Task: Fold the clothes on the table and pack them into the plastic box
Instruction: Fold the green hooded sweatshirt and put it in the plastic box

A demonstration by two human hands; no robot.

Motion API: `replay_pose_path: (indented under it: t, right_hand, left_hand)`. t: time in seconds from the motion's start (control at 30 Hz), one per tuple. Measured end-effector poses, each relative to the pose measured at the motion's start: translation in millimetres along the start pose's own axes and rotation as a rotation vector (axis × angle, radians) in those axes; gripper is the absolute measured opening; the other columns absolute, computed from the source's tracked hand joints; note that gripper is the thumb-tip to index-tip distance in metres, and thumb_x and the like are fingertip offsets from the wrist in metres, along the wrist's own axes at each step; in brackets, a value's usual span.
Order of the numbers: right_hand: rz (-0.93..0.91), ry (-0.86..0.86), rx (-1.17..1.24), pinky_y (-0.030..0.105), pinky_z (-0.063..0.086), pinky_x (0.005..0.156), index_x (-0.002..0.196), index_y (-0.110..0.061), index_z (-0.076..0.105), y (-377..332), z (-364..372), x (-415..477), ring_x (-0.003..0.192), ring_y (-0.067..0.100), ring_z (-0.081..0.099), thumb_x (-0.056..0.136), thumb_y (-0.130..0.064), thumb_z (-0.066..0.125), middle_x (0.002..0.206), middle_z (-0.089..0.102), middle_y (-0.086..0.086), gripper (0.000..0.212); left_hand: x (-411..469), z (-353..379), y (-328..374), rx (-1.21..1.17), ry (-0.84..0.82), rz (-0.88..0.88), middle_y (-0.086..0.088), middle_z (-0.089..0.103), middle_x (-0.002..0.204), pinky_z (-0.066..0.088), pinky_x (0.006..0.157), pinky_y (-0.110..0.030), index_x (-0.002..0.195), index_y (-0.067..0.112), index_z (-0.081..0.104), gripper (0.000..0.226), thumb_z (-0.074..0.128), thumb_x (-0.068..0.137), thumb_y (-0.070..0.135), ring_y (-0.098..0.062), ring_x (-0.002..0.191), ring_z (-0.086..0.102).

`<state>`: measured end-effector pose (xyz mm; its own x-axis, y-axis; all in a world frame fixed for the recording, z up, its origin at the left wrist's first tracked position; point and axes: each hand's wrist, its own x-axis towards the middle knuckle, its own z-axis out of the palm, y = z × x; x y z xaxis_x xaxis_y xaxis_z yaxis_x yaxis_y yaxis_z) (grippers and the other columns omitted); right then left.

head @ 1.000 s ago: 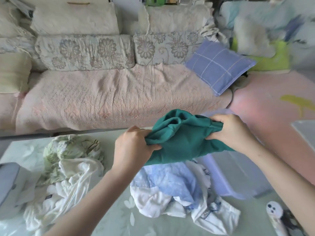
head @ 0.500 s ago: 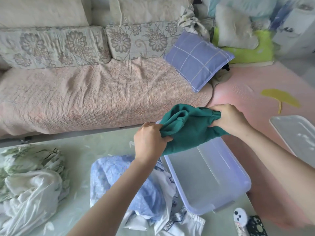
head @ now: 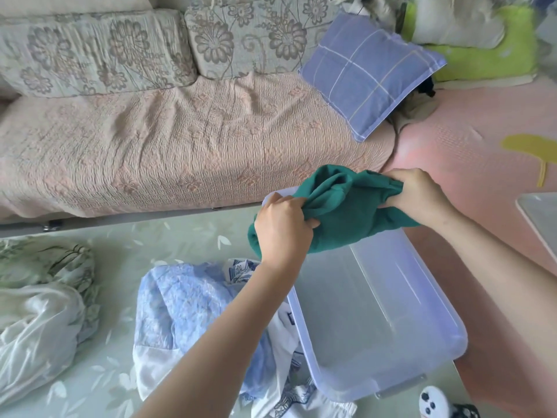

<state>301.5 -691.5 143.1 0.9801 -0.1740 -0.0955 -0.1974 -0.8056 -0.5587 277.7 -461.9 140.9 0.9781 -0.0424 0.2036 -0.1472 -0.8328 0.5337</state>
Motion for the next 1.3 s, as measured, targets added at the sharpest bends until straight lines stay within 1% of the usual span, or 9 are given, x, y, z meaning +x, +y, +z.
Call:
replay_pose_path:
  t: [0.13,0.2,0.3,0.43,0.6,0.8,0.97,1.17,1.3]
  right_hand:
    - [-0.025,-0.047,-0.041,0.035,0.044,0.076,0.101,-0.026,0.07,3,5,1,0.09,0.028,0.058,0.068,-0.013,0.078,0.09,0.067,-0.002,0.037]
    - [-0.044,-0.06,-0.086,0.032,0.041,0.072,0.105,-0.028,0.069,4,18,-3,0.088,0.027,0.058,0.069,-0.014,0.077,0.089,0.066,-0.003,0.039]
    - [-0.054,-0.02,-0.132,0.032,0.041,0.071,0.103,-0.031,0.068,8,30,-5,0.087,0.028,0.06,0.071,-0.015,0.073,0.093,0.069,-0.001,0.037]
    - [-0.068,-0.024,-0.169,0.032,0.039,0.071,0.1,-0.03,0.068,4,29,0,0.085,0.027,0.057,0.071,-0.014,0.071,0.092,0.067,-0.001,0.033]
    - [-0.083,-0.052,-0.222,0.03,0.035,0.069,0.101,-0.03,0.069,4,33,3,0.082,0.025,0.054,0.073,-0.013,0.07,0.089,0.066,-0.002,0.033]
    - [-0.116,-0.074,-0.284,0.03,0.034,0.068,0.098,-0.029,0.069,1,34,11,0.077,0.023,0.049,0.075,-0.012,0.07,0.084,0.063,-0.002,0.028]
    - [-0.14,-0.033,-0.315,0.03,0.035,0.066,0.098,-0.027,0.07,7,42,12,0.074,0.024,0.049,0.076,-0.012,0.068,0.086,0.066,0.001,0.027]
    - [-0.173,-0.082,-0.421,0.031,0.042,0.069,0.102,-0.028,0.07,12,46,21,0.087,0.03,0.06,0.073,-0.011,0.072,0.092,0.068,0.003,0.034]
    - [-0.183,-0.078,-0.419,0.031,0.041,0.067,0.1,-0.028,0.07,13,49,21,0.084,0.03,0.06,0.074,-0.01,0.07,0.09,0.069,0.002,0.031]
  left_hand:
    - [-1,9,1,0.026,-0.079,0.005,-0.003,0.063,0.084,0.03,0.06,-0.03,0.091,0.011,0.071,0.022,0.074,0.073,0.024,-0.024,0.094,0.052]
    - [-6,13,-6,0.07,-0.104,0.018,-0.002,0.061,0.081,0.029,0.058,-0.03,0.091,0.014,0.071,0.022,0.075,0.072,0.024,-0.025,0.09,0.053]
    - [-12,22,-11,0.039,-0.049,0.02,-0.002,0.063,0.075,0.029,0.055,-0.029,0.083,0.015,0.073,0.021,0.08,0.065,0.022,-0.027,0.081,0.057]
    - [-11,33,-14,-0.041,-0.106,-0.117,0.005,0.068,0.097,0.04,0.066,-0.03,0.103,0.026,0.071,0.034,0.077,0.07,0.032,-0.02,0.096,0.056]
    - [-2,37,-22,-0.1,-0.225,-0.203,0.006,0.07,0.092,0.043,0.066,-0.027,0.107,0.034,0.068,0.04,0.078,0.068,0.036,-0.019,0.088,0.062]
    - [5,44,-23,-0.163,-0.301,-0.222,0.007,0.071,0.091,0.038,0.061,-0.024,0.103,0.032,0.07,0.041,0.081,0.064,0.036,-0.018,0.085,0.063]
    - [4,55,-25,-0.179,-0.274,-0.227,0.004,0.071,0.091,0.047,0.069,-0.029,0.105,0.03,0.069,0.041,0.081,0.065,0.033,-0.019,0.085,0.063]
    - [12,61,-29,-0.227,-0.411,-0.246,0.005,0.07,0.098,0.044,0.071,-0.023,0.111,0.029,0.068,0.051,0.084,0.063,0.031,-0.016,0.093,0.062]
    - [3,70,-34,-0.264,-0.364,-0.229,0.004,0.07,0.1,0.044,0.075,-0.024,0.108,0.022,0.068,0.047,0.084,0.064,0.026,-0.016,0.094,0.061]
